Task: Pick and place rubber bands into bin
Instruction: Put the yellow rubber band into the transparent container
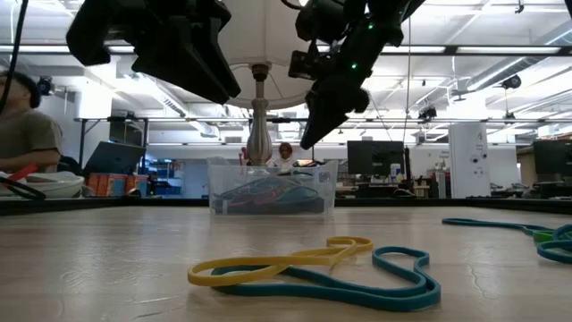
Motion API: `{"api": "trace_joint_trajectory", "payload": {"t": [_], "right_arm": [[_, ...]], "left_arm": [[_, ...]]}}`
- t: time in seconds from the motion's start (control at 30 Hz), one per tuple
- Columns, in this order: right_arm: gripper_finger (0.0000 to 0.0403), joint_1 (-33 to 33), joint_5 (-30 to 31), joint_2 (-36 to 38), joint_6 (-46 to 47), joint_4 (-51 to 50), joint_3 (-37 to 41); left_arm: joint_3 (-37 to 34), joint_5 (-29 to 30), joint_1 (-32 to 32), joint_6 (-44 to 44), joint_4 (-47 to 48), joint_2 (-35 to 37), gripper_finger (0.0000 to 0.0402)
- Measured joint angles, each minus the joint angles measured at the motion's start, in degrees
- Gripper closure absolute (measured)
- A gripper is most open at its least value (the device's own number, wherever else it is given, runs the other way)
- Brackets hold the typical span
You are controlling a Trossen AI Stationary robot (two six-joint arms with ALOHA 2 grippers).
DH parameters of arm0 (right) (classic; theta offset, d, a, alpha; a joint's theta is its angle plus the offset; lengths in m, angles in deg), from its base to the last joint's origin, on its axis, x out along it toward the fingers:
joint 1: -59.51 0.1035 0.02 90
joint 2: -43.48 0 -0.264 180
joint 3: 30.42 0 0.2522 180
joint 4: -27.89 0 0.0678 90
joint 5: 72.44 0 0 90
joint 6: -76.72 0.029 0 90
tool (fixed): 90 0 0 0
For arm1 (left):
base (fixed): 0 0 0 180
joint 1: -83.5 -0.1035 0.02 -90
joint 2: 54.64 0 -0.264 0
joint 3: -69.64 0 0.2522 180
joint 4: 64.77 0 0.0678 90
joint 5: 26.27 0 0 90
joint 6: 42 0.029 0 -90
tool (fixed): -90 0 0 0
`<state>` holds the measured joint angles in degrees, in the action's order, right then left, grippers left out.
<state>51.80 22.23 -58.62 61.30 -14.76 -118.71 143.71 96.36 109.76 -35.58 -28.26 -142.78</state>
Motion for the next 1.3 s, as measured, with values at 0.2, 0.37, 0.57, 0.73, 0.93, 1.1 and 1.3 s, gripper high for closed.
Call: {"api": "trace_joint_trajectory", "payload": {"t": [0.2, 0.37, 0.57, 0.73, 0.93, 1.1, 1.3], "right_arm": [[0.0317, 3.3, -6.72, 2.51, 4.89, -8.82, -0.12], [0.0329, 8.09, -10.73, 4.72, 10.86, -14.8, -0.12], [0.0337, 15.94, -11.3, 6.67, 17.12, -18.2, -0.01], [0.0339, 23.39, -10.84, 6.86, 21.94, -18.9, 0.14], [0.0339, 33.44, -2.78, 6.86, 25.57, -18.38, 0.84], [0.0341, 41.29, 8.28, 6.86, 28.25, -17.94, 1.32], [0.0346, 48.83, 20.71, 7.13, 33.12, -19.33, 1.49]], "left_arm": [[-1.24, -8.53, 0.02, 3.17, -5.98, -0.04, 0.0281], [-2.71, -18.28, 0.0, 8.96, -14.34, -0.8, 0.0281], [-2.69, -20.15, -0.08, 11.79, -18.0, -4.26, 0.0281], [-1.99, -20.4, -0.41, 16.05, -20.83, -8.43, 0.0281], [1.55, -22.04, -1.66, 21.19, -22.35, -14.26, 0.0281], [4.97, -24.32, -2.84, 23.39, -22.44, -18.76, 0.0281], [7.55, -26.54, -3.97, 24.54, -22.29, -22.51, 0.0281]]}}
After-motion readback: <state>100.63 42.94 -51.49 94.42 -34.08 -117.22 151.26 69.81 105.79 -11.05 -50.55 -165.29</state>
